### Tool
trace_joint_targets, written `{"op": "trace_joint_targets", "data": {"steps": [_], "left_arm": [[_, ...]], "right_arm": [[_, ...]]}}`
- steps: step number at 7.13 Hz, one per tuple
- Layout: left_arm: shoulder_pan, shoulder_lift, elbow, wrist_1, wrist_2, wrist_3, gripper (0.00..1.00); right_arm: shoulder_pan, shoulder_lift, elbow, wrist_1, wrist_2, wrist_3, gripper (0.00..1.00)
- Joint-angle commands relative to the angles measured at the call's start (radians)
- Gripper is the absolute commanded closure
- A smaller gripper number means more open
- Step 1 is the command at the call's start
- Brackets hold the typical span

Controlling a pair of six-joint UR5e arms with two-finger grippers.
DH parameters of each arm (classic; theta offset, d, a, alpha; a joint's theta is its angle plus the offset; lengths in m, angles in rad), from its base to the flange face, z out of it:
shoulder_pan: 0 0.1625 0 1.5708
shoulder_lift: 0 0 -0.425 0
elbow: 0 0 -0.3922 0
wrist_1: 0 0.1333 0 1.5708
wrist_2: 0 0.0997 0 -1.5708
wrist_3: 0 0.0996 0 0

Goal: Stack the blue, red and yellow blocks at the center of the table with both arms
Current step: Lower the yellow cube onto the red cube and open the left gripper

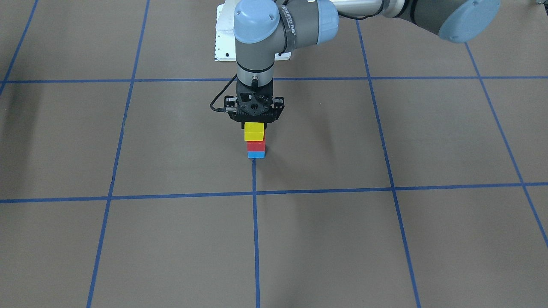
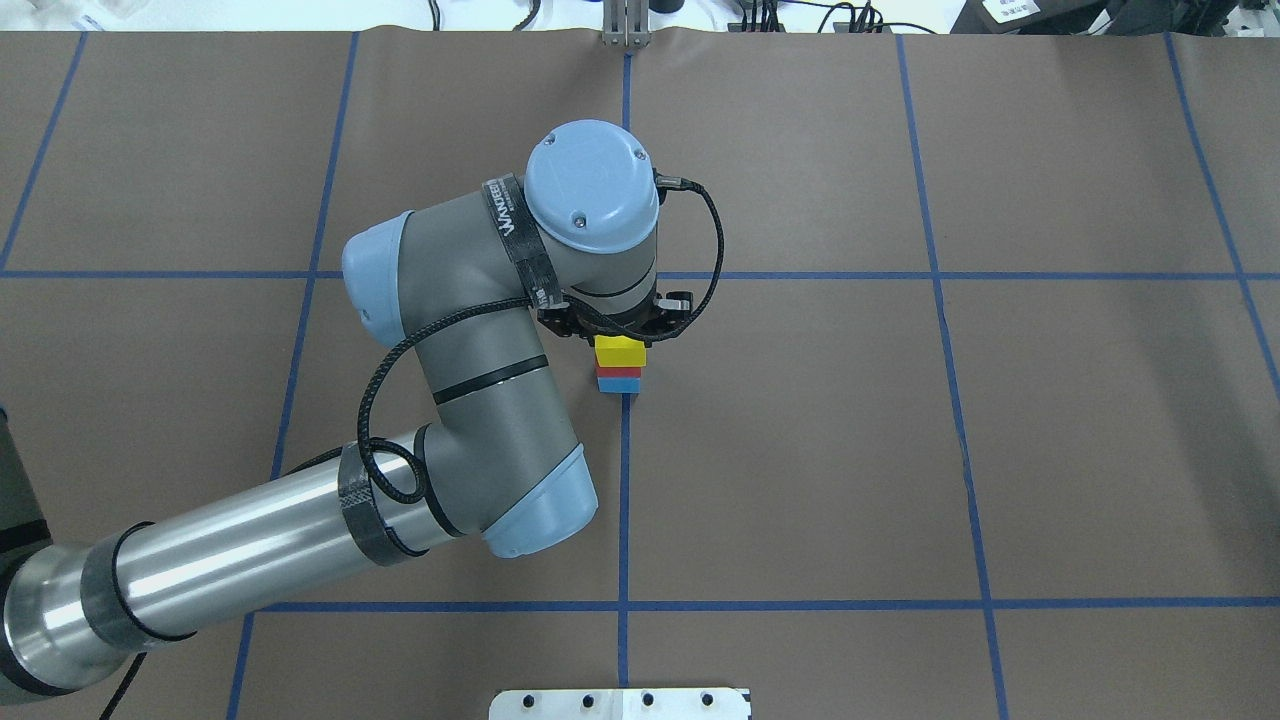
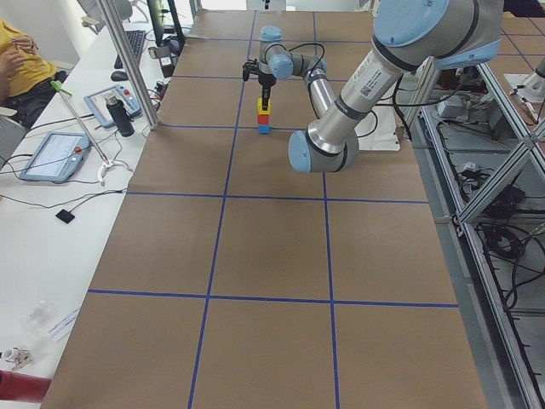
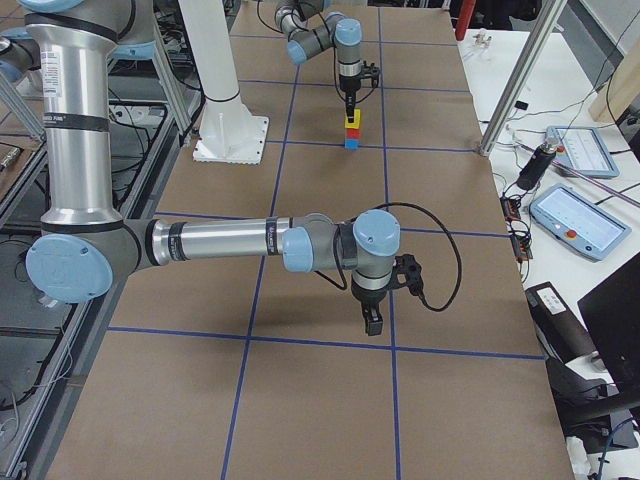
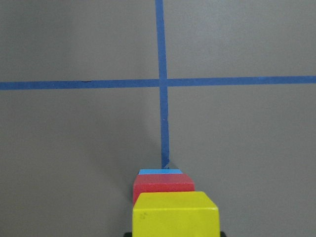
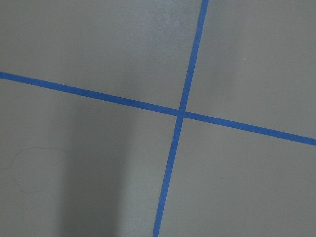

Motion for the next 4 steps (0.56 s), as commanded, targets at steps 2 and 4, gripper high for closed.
{"op": "trace_joint_targets", "data": {"steps": [2,4], "left_arm": [[-0.001,0.001,0.001,0.000,0.003,0.002,0.68],[-0.001,0.008,0.000,-0.001,0.023,0.002,0.36]], "right_arm": [[0.000,0.001,0.000,0.000,0.001,0.001,0.01],[0.000,0.001,0.000,0.000,-0.001,0.001,0.01]]}}
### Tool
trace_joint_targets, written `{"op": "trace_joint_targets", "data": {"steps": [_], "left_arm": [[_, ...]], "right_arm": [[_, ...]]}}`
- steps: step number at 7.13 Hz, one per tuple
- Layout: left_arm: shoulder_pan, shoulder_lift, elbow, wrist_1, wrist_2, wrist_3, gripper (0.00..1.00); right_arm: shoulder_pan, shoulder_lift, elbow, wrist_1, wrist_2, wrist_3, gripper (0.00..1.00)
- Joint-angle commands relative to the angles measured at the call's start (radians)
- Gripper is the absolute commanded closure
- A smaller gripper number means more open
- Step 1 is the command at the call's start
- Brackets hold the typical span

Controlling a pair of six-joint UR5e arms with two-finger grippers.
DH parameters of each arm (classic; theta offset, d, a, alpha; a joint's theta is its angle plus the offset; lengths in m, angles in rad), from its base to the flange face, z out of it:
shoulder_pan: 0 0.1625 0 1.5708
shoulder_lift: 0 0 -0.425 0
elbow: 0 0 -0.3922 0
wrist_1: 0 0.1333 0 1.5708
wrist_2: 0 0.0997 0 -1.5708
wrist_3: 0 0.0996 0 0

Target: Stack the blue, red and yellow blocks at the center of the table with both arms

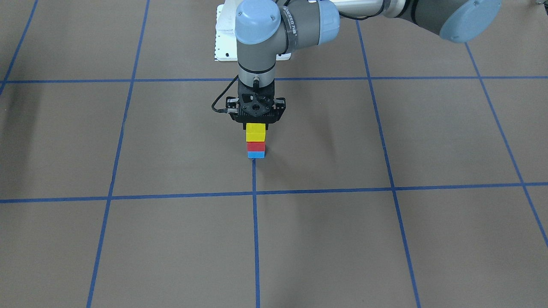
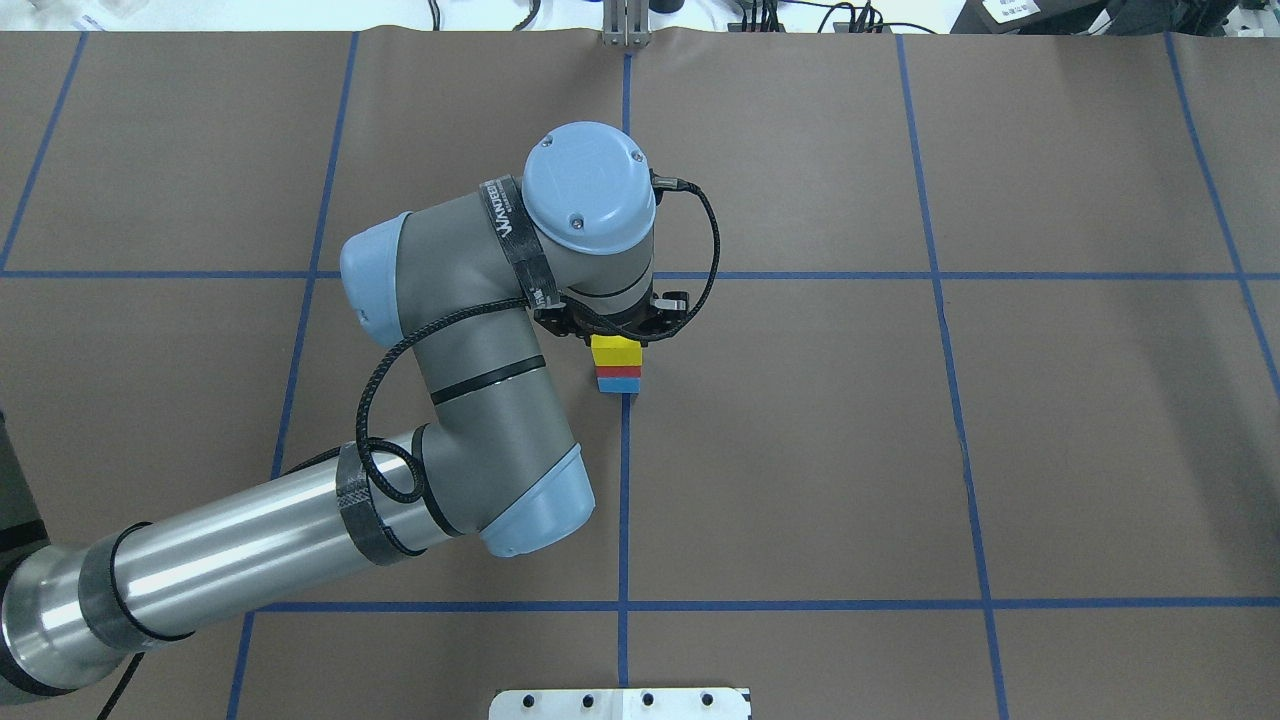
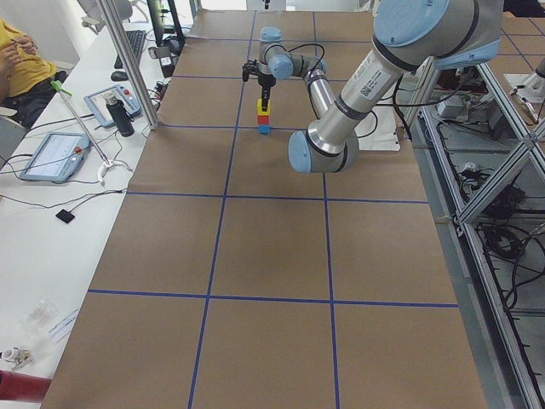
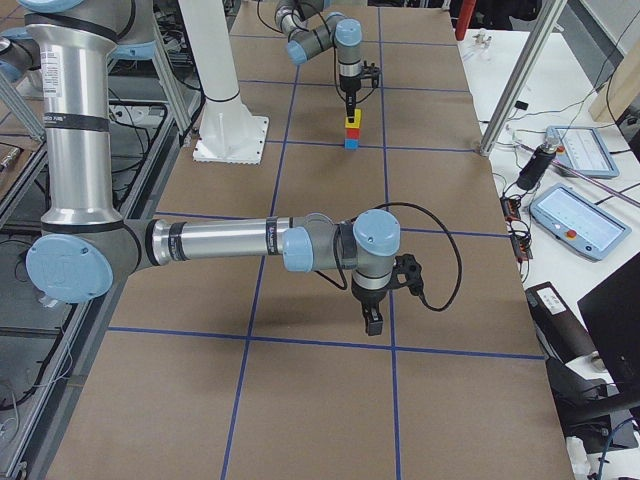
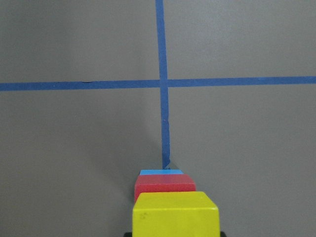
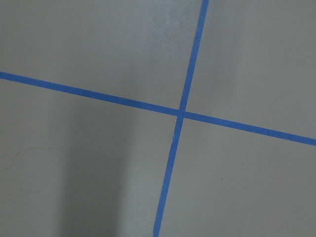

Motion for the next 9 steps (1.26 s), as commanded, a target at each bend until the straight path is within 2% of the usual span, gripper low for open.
{"op": "trace_joint_targets", "data": {"steps": [1,2,3,5,6,7,8,9], "left_arm": [[0.000,0.004,-0.002,-0.001,0.014,0.000,0.26],[0.000,0.003,-0.004,-0.003,0.016,0.000,0.16],[0.001,0.003,-0.008,-0.003,0.016,0.000,0.02],[-0.008,0.024,-0.103,0.038,0.008,0.076,0.00],[-0.044,0.068,-0.234,0.145,0.004,0.177,0.00],[-0.090,0.172,-0.418,0.249,-0.008,0.298,0.00],[-0.183,0.282,-0.526,0.272,-0.086,0.409,0.00],[-0.296,0.426,-0.592,0.266,-0.176,0.577,0.00]], "right_arm": [[0.000,0.000,-0.002,0.000,0.000,0.000,0.01],[0.000,0.000,-0.002,0.000,0.000,-0.001,0.01],[0.000,0.000,-0.002,0.000,0.000,-0.001,0.01],[0.000,-0.001,-0.002,0.000,0.000,-0.003,0.01],[0.000,-0.003,-0.002,0.000,-0.002,-0.005,0.01],[0.008,-0.014,-0.002,0.000,-0.002,-0.005,0.01],[0.018,-0.026,-0.002,0.000,-0.002,-0.005,0.01],[0.040,-0.037,-0.002,0.000,-0.002,-0.008,0.01]]}}
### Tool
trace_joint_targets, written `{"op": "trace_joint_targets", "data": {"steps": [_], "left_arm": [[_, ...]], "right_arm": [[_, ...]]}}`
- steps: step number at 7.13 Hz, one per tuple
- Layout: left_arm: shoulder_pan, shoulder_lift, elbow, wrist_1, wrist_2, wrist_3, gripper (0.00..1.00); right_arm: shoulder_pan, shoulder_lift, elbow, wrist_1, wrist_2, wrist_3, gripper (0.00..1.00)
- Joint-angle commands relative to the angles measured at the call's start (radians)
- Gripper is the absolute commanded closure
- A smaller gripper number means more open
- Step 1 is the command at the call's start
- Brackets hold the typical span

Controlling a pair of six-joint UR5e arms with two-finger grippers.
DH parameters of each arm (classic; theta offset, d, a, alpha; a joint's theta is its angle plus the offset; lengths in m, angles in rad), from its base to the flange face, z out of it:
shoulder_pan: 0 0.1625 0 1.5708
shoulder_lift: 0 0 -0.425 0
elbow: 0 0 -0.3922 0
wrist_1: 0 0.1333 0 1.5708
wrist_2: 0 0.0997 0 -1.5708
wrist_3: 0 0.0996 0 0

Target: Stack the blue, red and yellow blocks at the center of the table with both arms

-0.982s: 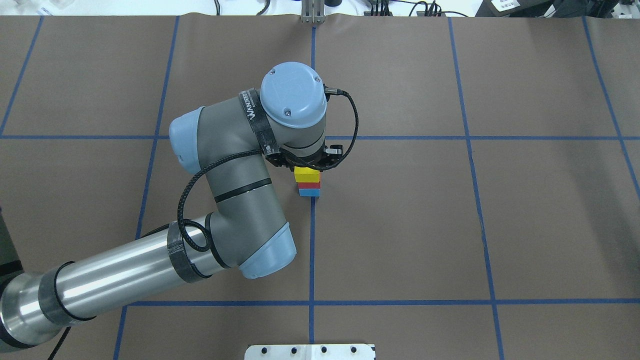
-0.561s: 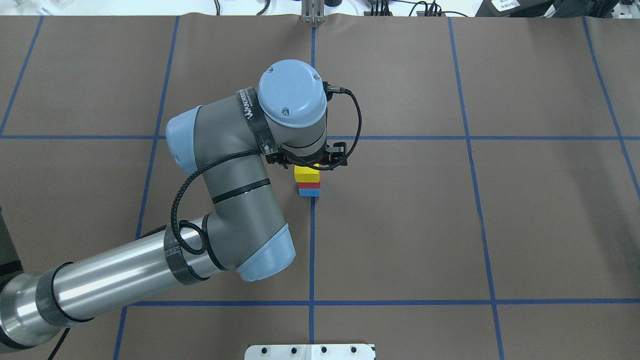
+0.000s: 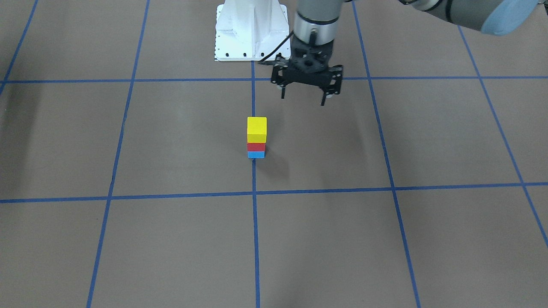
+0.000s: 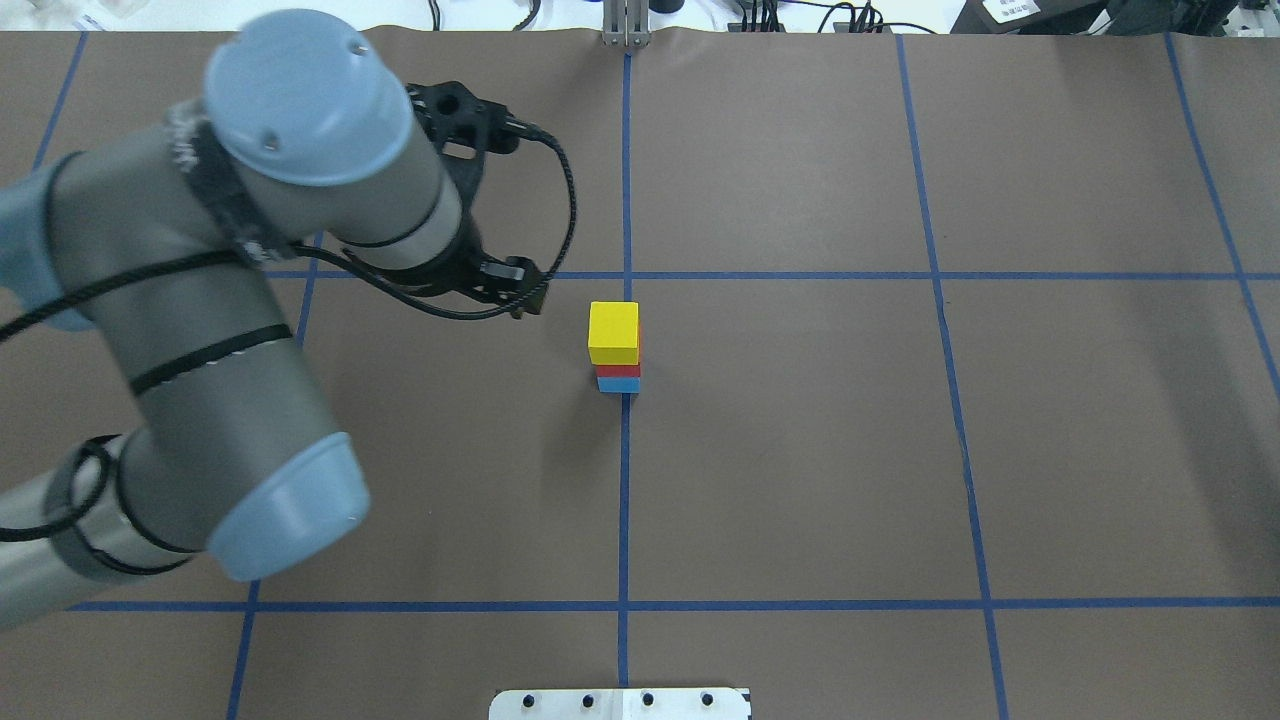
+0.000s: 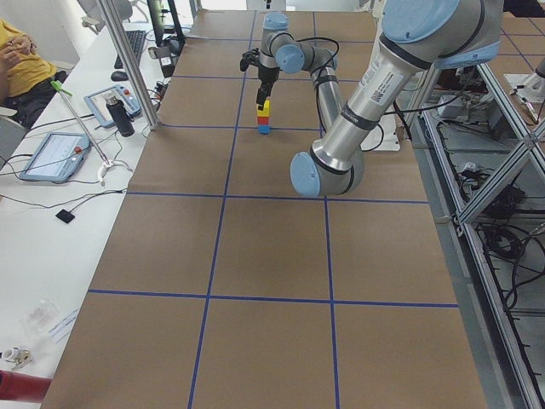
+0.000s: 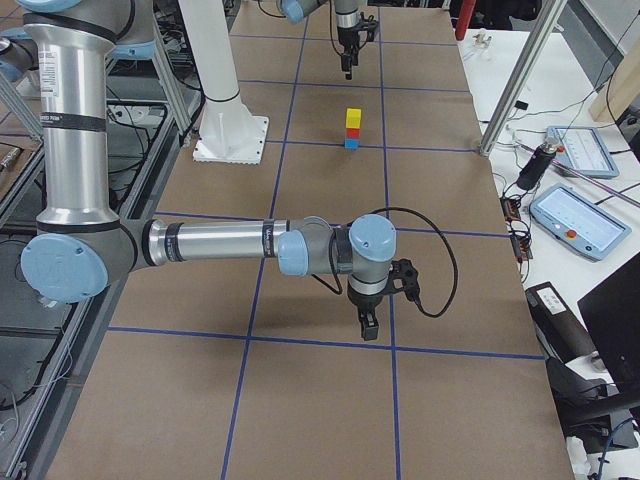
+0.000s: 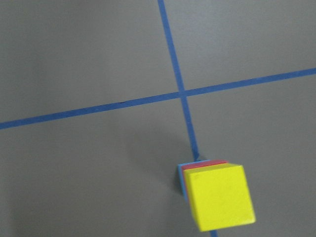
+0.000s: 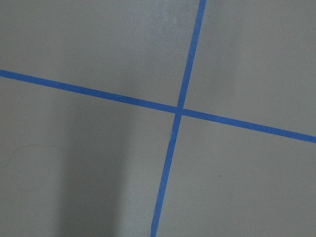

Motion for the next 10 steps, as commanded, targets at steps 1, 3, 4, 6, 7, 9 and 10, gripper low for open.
{"op": "trace_joint_targets", "data": {"steps": [1,3,4,6,7,9,10], "left_arm": [[-0.273,0.280,-0.137,0.011,-0.165,0.405,0.00],[-0.622,0.439,-0.032,0.008,-0.332,0.863,0.00],[-0.750,0.485,0.066,-0.009,-0.351,1.050,0.00],[-0.845,0.575,0.191,-0.094,-0.351,1.109,0.00],[-0.868,0.693,0.197,-0.184,-0.351,1.104,0.00],[-0.940,0.830,0.315,-0.519,-0.523,1.127,0.00],[-0.957,0.869,0.347,-0.712,-0.534,1.101,0.00]], "right_arm": [[0.041,-0.016,-0.001,0.000,-0.003,-0.039,0.01],[0.079,-0.046,0.000,0.000,-0.002,-0.074,0.01],[0.081,-0.049,0.000,0.000,-0.002,-0.074,0.01],[0.081,-0.050,0.000,0.000,0.000,-0.073,0.01],[0.081,-0.049,-0.001,0.000,0.000,-0.073,0.01],[0.081,-0.050,0.000,0.000,0.000,-0.073,0.01],[0.081,-0.049,0.000,0.000,-0.002,-0.073,0.00]]}}
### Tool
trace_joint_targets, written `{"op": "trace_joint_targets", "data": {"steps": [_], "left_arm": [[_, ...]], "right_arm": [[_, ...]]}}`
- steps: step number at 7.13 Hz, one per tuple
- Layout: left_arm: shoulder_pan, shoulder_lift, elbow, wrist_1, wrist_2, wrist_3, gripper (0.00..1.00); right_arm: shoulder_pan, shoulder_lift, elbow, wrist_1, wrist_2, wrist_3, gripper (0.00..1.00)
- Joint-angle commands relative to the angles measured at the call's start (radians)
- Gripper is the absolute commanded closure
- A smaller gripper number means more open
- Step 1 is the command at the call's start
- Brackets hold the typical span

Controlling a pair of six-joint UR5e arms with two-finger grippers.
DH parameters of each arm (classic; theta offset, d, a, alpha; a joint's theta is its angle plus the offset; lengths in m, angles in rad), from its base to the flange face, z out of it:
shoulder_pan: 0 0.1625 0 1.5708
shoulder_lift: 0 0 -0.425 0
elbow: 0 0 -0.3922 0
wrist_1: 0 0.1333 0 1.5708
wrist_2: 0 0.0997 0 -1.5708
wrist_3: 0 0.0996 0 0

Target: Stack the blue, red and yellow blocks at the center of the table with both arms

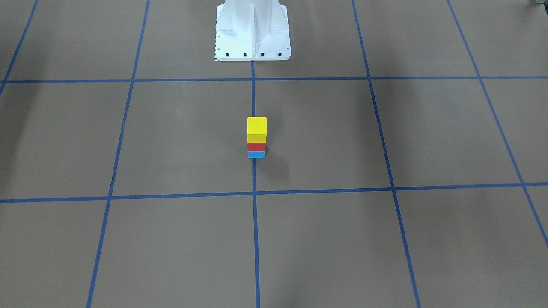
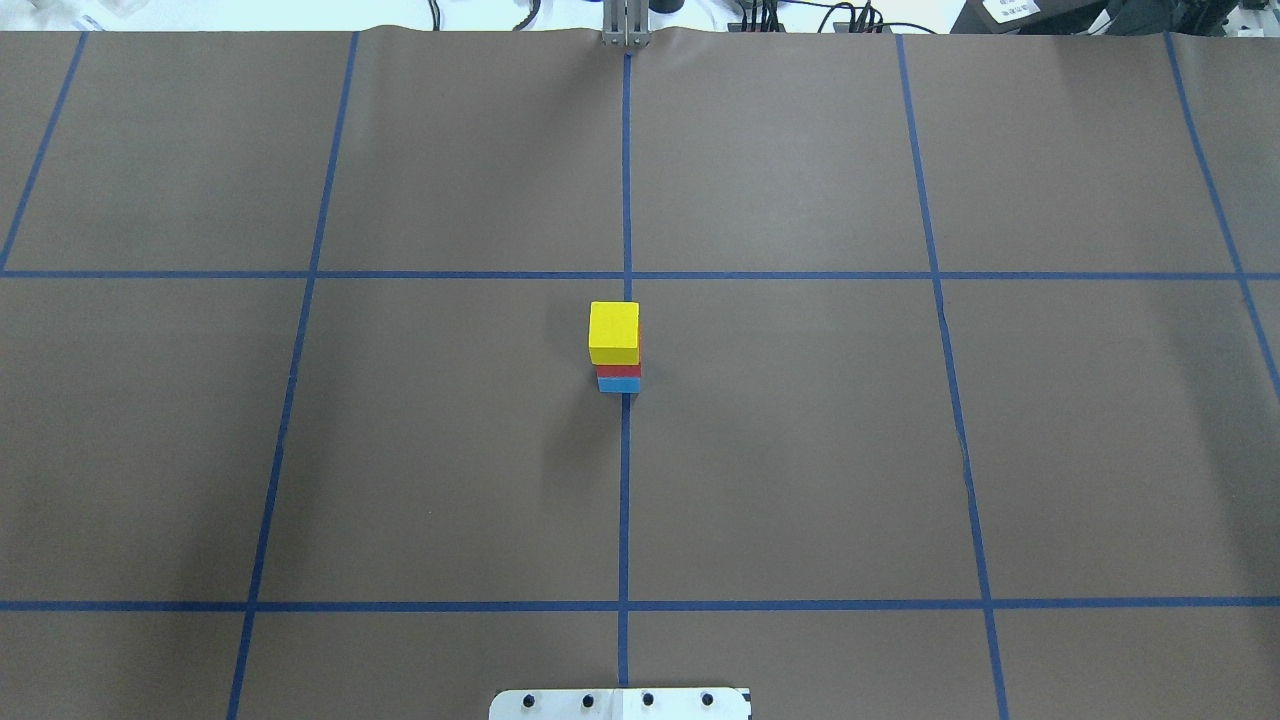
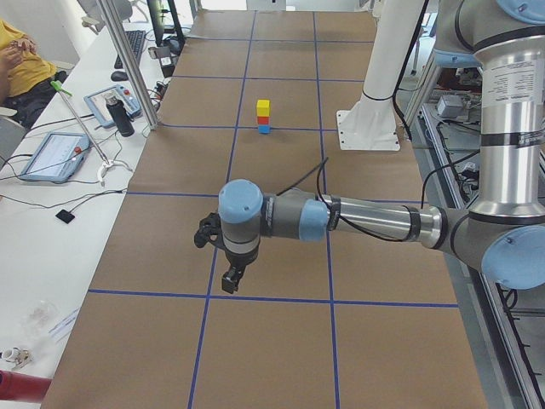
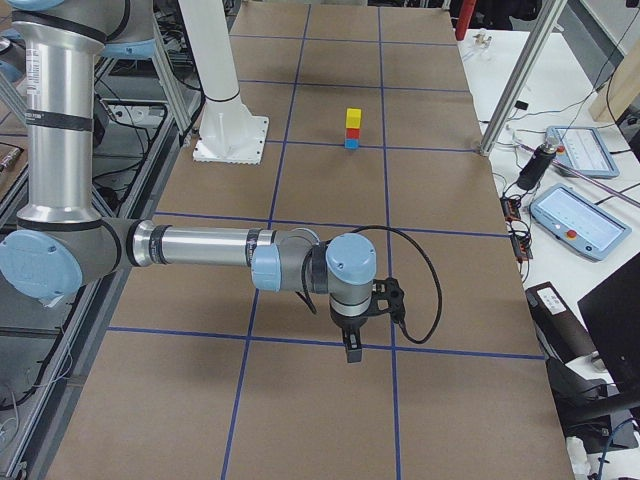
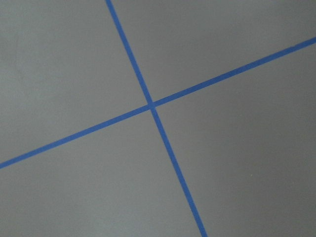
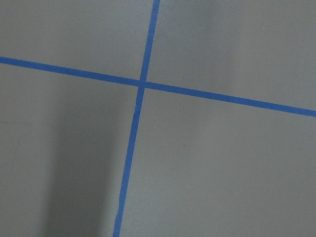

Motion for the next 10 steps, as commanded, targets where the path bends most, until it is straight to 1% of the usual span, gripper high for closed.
{"op": "trace_joint_targets", "data": {"steps": [1,2,3,4,5,6,8,9,10], "left_arm": [[-0.080,0.073,0.049,-0.241,0.008,-0.024,0.00],[-0.082,0.074,0.072,-0.180,0.045,-0.026,0.00],[-0.077,0.058,0.075,-0.032,0.056,-0.017,0.00],[-0.077,0.059,0.069,0.053,0.109,-0.017,0.00],[-0.077,0.051,0.062,0.101,0.105,-0.018,0.00],[-0.077,0.016,0.075,0.129,0.102,-0.027,0.00],[-0.079,0.016,0.034,0.109,0.108,-0.018,0.00],[-0.079,0.016,0.033,0.072,0.108,-0.017,0.00],[-0.079,0.028,0.054,0.008,0.108,-0.020,0.00]], "right_arm": [[0.000,0.004,0.001,0.000,0.000,0.000,0.01],[0.000,0.007,0.001,0.000,-0.001,0.000,0.01],[0.000,0.007,0.001,0.000,0.000,0.000,0.01],[0.000,0.009,-0.001,0.000,-0.001,0.000,0.01],[0.000,0.010,-0.001,0.000,-0.001,0.000,0.01],[0.000,0.009,-0.001,0.000,0.000,0.000,0.01],[0.000,0.001,0.001,0.000,0.000,0.000,0.01],[0.000,0.001,-0.001,0.000,0.000,0.000,0.01],[0.000,0.001,-0.001,0.000,0.000,0.002,0.01]]}}
